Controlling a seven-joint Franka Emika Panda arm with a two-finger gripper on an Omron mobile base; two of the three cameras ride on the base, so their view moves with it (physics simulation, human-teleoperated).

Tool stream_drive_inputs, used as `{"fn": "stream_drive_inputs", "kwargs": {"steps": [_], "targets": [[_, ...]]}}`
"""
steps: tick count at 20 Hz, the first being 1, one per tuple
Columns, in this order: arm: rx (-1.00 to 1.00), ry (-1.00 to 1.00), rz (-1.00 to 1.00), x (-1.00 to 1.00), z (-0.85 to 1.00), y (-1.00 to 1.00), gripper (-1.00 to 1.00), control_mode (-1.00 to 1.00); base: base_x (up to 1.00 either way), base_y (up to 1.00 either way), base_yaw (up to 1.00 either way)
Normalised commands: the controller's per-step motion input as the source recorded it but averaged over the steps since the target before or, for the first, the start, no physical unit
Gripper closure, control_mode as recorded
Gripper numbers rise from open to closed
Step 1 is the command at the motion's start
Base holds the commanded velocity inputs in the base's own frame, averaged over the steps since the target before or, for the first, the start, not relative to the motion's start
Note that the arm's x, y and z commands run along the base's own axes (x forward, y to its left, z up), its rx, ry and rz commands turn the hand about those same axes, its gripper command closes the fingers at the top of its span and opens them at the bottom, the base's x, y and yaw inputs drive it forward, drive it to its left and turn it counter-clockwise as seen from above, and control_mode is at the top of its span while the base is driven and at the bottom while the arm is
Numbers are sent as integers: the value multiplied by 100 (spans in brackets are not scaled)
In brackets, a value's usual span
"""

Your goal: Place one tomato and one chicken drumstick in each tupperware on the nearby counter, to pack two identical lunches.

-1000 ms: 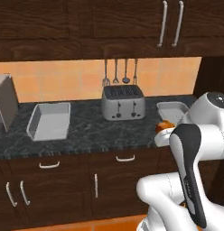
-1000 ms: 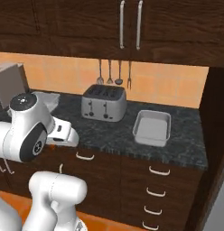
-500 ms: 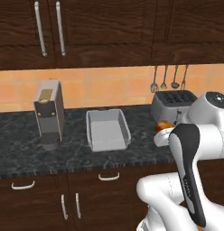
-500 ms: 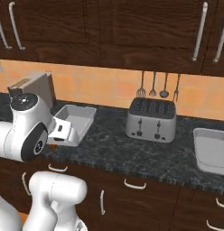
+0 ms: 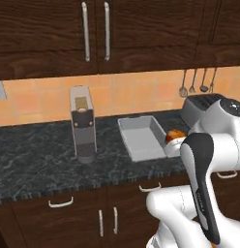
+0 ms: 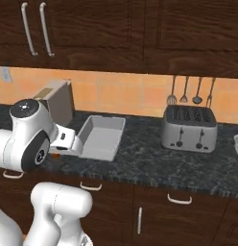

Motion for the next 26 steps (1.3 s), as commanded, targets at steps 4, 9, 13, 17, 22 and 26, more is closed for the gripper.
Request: {"fn": "stream_drive_inputs", "kwargs": {"steps": [4,9,13,17,22,26], "targets": [[0,0,0,0,0,0,100,100,48,46,-24],[0,0,0,0,0,0,100,100,54,-5,1],[0,0,0,0,0,0,100,100,26,-29,4],[0,0,0,0,0,0,100,100,30,-14,3],[0,-3,0,36,-1,-1,100,-100,18,0,0],[2,-1,0,63,-16,-5,100,-100,0,0,0]]}}
